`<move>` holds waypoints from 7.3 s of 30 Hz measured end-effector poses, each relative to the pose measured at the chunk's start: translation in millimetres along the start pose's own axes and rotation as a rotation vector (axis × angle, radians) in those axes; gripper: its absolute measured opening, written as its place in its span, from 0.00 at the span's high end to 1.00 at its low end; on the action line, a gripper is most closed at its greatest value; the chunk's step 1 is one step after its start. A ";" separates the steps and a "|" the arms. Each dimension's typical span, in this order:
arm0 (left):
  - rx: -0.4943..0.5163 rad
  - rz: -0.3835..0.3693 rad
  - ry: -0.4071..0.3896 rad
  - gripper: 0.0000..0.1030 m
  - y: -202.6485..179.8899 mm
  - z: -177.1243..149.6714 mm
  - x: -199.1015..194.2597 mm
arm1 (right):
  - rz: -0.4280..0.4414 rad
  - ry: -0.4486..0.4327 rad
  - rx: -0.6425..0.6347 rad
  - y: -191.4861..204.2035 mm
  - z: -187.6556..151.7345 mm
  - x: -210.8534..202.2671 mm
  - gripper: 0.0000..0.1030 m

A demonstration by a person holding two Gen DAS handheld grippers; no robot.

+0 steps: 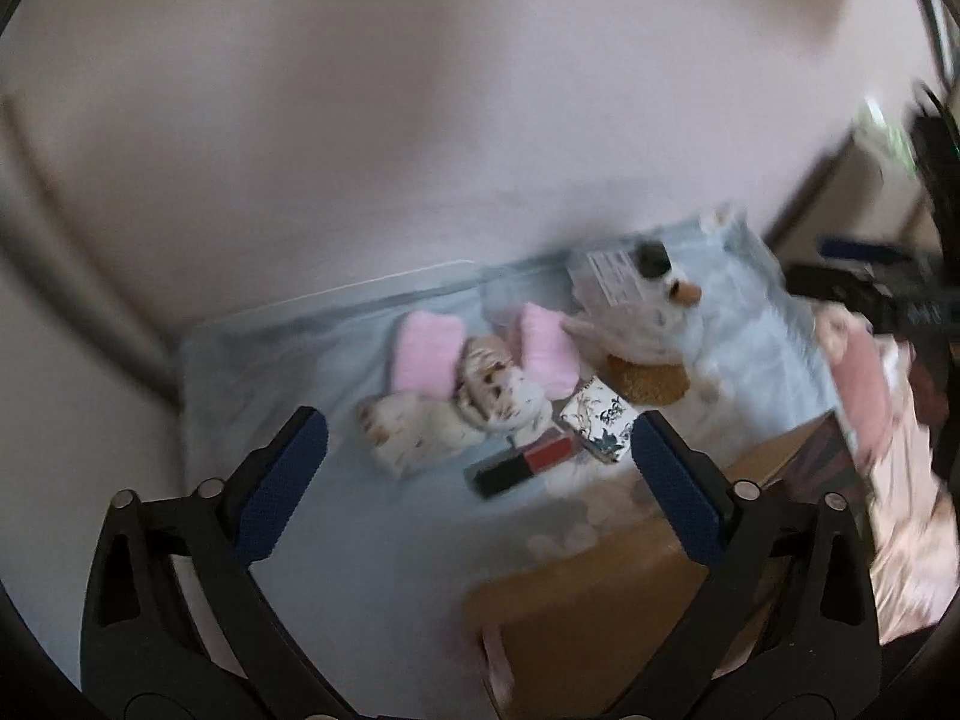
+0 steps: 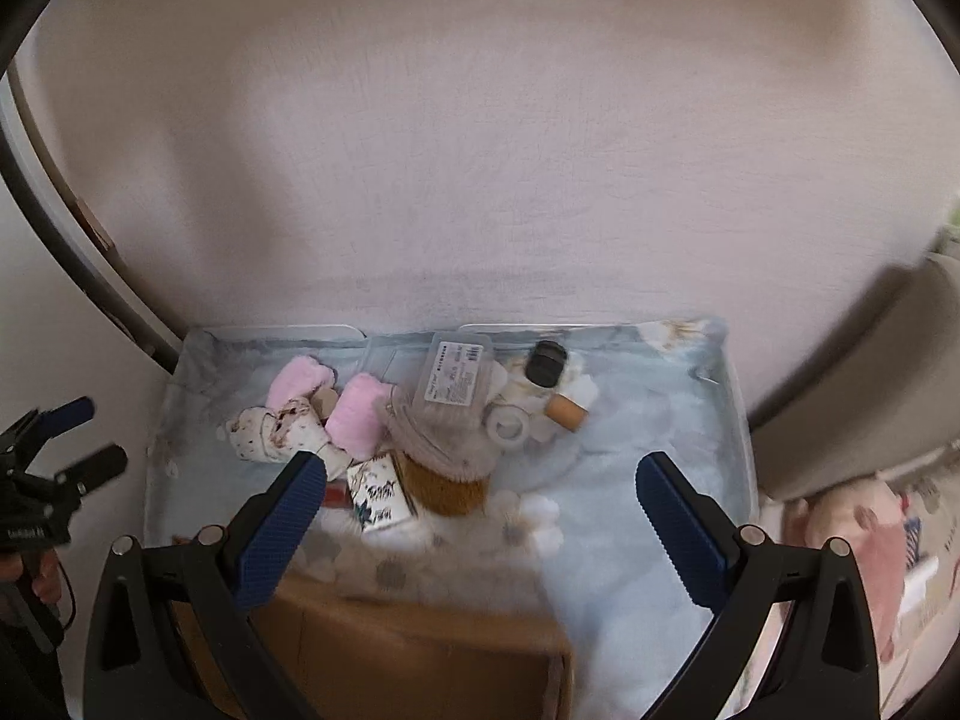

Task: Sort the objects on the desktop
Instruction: 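Grasp the white patterned sock with the left tool while the right tool grasps the clear plastic box, then carry the sock and plastic box into the cardboard box and release both, then grasp the second white sock with the left tool while the right tool grasps the brown brush, then carry the sock and brush into the cardboard box and release both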

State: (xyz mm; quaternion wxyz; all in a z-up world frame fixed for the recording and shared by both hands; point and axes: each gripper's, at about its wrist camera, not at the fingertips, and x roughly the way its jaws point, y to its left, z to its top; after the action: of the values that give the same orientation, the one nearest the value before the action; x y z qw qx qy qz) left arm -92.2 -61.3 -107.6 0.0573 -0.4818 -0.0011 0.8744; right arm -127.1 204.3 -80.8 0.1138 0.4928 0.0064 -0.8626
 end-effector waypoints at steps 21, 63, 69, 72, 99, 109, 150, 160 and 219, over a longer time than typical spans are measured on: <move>0.159 -0.094 0.154 0.60 -11.3 -6.5 136.7 | -0.004 0.234 0.072 17.3 36.2 194.9 0.08; -0.172 -0.036 0.110 0.69 -80.5 -53.3 -50.7 | 0.185 0.210 -0.147 53.1 -76.6 -14.3 0.47; -0.236 -0.015 0.169 0.69 -96.7 -86.6 -33.9 | 0.164 0.261 -0.192 56.1 -120.0 -9.4 0.47; -0.243 0.001 0.197 0.69 -106.2 -95.6 -25.3 | 0.159 0.294 -0.208 57.6 -136.2 -5.0 0.47; -0.343 0.058 0.317 0.69 -120.6 -125.1 15.3 | 0.157 0.417 -0.185 44.3 -178.5 28.8 0.47; -0.393 0.083 0.290 0.00 -116.4 -114.9 7.7 | 0.211 0.446 -0.172 45.2 -181.0 32.5 0.14; -0.495 0.192 0.222 0.00 7.2 -48.0 -37.3 | 0.199 0.275 -0.050 24.8 -68.1 -6.8 0.14; -0.544 0.149 0.286 0.00 67.6 -51.5 68.8 | 0.130 0.339 0.146 5.7 -26.3 100.2 0.14; -0.580 0.149 0.167 0.53 -78.2 -58.0 -62.5 | 0.275 0.379 -0.117 32.9 -89.0 -9.0 0.49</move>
State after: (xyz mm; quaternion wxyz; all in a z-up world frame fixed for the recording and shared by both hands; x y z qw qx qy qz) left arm -2.5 7.0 -81.6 -0.1469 -0.5470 -0.2105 0.7968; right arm -40.5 184.9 -115.5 0.2554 0.6348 0.0106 -0.7292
